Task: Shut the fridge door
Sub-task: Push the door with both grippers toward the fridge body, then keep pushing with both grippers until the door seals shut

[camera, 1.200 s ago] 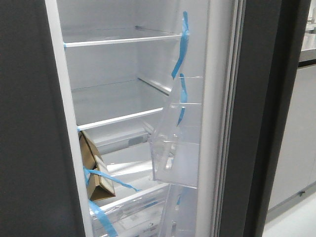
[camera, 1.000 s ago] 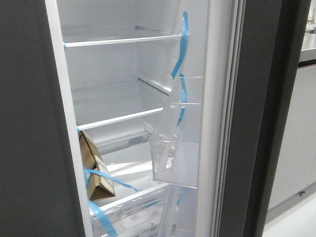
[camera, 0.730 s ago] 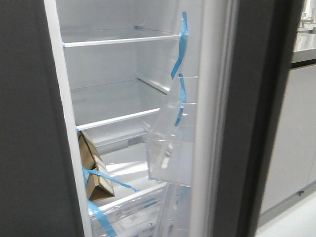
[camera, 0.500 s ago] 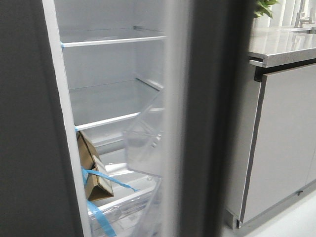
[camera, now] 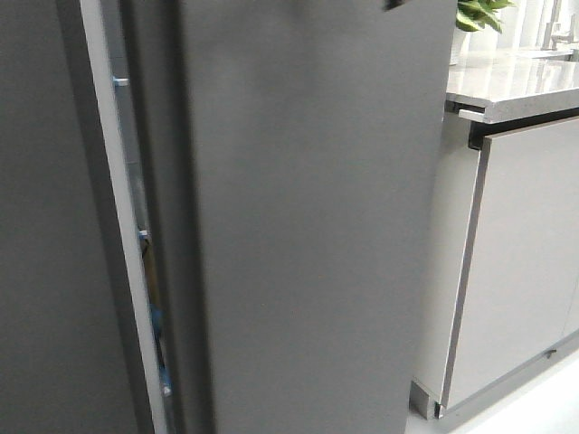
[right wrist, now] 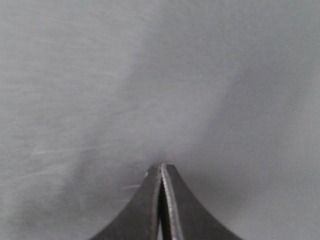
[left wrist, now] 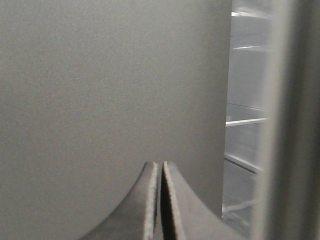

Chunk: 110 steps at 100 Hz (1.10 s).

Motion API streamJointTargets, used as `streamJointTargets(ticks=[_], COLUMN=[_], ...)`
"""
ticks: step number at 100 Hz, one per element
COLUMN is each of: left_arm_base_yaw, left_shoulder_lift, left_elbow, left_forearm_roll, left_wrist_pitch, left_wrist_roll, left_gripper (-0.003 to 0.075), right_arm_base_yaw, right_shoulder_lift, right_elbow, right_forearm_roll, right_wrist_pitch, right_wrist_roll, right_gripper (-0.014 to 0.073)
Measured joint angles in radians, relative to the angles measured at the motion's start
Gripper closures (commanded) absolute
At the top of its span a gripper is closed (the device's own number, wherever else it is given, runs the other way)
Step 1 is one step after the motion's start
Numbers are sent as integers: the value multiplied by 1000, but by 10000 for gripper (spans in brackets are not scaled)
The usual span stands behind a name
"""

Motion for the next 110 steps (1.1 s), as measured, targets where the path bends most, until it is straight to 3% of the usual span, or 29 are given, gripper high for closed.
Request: streamJointTargets(ticks=[26, 67, 84, 110], left_arm_base_yaw=[0, 0, 0, 0], left_shoulder_lift=[0, 0, 0, 0], left_elbow=[0, 0, 0, 0], left_forearm_roll=[0, 0, 0, 0], left_wrist_pitch=[0, 0, 0, 0], left_wrist_roll=[0, 0, 0, 0], left_gripper=[740, 740, 740, 740], right_arm_base_yaw=[26, 33, -3, -94], right_shoulder_lift=[249, 274, 173, -117], right_elbow=[-298, -340, -242, 111], right_forearm_roll=[-7, -78, -130, -273], right_wrist_pitch=[55, 117, 139, 55], right_wrist_roll=[0, 0, -7, -33], right_gripper=[639, 639, 639, 639])
